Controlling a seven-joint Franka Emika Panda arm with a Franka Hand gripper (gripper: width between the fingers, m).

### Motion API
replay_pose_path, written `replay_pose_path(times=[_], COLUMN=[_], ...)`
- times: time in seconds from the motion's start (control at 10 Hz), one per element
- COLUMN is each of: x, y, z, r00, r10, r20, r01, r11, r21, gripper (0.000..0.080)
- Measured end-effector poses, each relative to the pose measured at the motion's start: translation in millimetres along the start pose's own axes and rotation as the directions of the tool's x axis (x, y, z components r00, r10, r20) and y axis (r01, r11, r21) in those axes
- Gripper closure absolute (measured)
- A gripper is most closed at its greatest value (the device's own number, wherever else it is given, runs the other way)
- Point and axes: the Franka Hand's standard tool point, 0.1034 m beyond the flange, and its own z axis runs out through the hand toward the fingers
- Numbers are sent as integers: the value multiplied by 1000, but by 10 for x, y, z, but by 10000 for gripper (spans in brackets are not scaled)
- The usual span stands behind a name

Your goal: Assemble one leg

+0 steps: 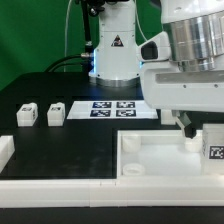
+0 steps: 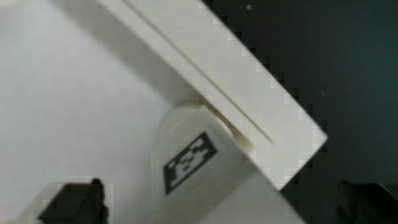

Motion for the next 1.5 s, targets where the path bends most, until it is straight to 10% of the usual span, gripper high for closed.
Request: replay_pose_path(times=[0.3,0.5,0.8,1.0,1.5], x=[-2,-4,19,11,-28], y=[0,0,19,14,-45], z=[5,8,-16,-41,21], r00=[992,991,944,725,275], r10=[-128,-133,330,684,954], r20=[-2,-2,16,81,118], r01=[128,133,-331,-688,-958], r11=[992,991,944,725,282], r21=[-8,-8,16,25,-44], gripper=[150,414,490,490,504])
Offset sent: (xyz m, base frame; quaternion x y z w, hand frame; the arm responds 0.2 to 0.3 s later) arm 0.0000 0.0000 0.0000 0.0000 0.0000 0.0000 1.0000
